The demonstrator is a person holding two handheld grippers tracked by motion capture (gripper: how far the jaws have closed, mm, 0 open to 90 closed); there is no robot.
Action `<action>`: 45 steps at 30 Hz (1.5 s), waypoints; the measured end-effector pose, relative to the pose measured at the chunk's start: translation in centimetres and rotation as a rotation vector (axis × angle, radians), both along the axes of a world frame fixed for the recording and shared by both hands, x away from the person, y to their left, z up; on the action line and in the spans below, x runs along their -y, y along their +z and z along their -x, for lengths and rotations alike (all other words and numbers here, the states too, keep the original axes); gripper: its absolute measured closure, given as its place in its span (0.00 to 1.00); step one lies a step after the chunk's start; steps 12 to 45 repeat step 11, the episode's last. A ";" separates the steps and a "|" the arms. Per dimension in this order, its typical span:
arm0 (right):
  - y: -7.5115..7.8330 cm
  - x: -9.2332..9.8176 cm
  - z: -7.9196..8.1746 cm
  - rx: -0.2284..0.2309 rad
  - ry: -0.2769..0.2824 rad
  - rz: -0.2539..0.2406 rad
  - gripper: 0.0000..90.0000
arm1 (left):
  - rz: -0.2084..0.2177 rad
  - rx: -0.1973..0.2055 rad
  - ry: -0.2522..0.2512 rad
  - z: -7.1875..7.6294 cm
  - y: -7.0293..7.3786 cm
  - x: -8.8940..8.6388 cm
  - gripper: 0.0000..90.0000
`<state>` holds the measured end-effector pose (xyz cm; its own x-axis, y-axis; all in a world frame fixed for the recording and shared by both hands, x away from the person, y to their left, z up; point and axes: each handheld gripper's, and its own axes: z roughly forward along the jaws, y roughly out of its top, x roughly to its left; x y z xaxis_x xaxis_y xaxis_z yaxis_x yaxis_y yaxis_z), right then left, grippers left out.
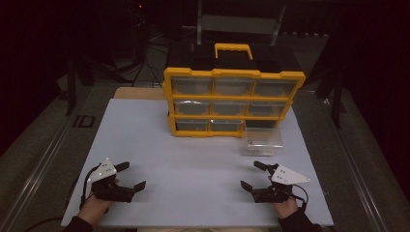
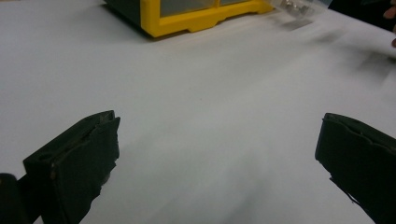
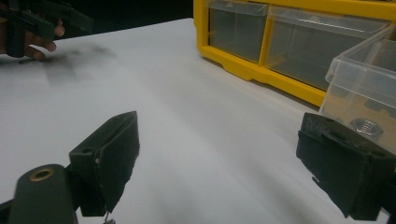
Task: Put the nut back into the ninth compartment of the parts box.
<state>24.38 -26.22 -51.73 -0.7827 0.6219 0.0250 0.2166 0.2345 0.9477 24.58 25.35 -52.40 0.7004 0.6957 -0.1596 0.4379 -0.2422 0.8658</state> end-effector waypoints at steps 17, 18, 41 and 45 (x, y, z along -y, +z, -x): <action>-0.1 0.0 0.0 -0.002 0.001 0.006 0.15 | -0.015 0.007 -0.005 0.0 -0.1 0.2 0.00; -0.1 0.0 0.0 -0.002 0.001 0.006 0.15 | -0.015 0.007 -0.005 0.0 -0.1 0.2 0.00; -0.1 0.0 0.0 -0.002 0.001 0.006 0.15 | -0.015 0.007 -0.005 0.0 -0.1 0.2 0.00; -0.1 0.0 0.0 -0.002 0.001 0.006 0.15 | -0.015 0.007 -0.005 0.0 -0.1 0.2 0.00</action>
